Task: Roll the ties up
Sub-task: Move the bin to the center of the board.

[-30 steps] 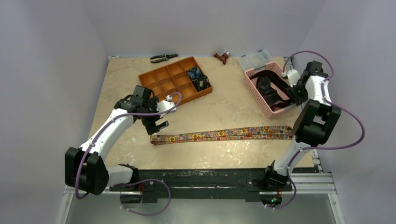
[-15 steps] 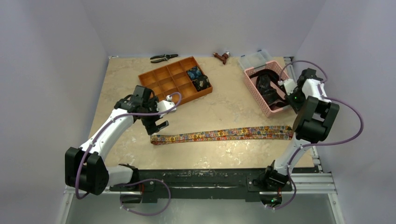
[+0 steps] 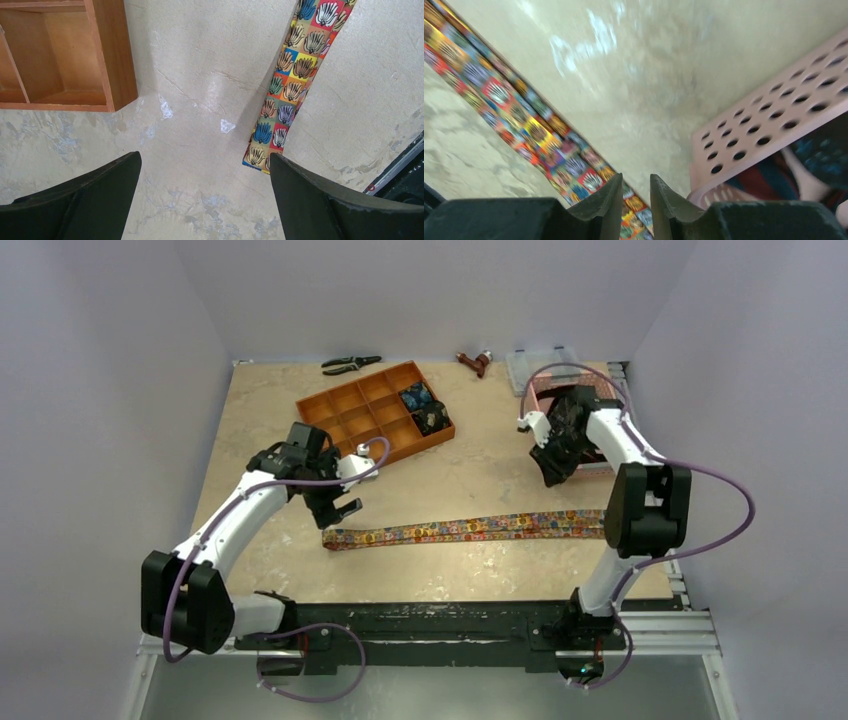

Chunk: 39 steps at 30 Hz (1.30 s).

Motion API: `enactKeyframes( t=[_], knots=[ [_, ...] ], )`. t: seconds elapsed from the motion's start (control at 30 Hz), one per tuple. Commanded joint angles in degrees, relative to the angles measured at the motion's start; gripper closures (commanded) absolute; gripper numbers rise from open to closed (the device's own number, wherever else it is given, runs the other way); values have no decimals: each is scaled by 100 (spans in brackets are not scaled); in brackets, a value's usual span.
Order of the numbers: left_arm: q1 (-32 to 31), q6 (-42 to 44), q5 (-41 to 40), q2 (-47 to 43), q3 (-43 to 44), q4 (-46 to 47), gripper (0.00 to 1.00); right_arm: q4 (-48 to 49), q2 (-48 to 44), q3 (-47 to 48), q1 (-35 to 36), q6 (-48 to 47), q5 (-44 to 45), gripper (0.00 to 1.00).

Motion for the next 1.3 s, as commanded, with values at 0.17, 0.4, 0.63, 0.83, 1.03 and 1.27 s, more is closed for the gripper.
enactKeyframes(
  t=[0.17,0.4,0.63,0.83,1.03,1.27],
  knots=[
    [46,-182,156,32,323,27,0,122,-174,1947,-1195,936,-648,79],
    [45,-265,153,22,305,44,0,1205,603,2621,-2260,833,1312,84],
    [46,-185,49,-25,298,52,0,1418,1449,2566,-2238,604,1912,85],
    [54,-156,20,-124,231,12,0,1064,1400,1752,-2213,-266,651,84],
    [63,-102,20,-134,190,23,0,782,487,719,-1819,-770,-542,83],
    [71,-139,25,-10,331,-2,0,1164,-212,-184,-223,312,-1141,79]
  ],
)
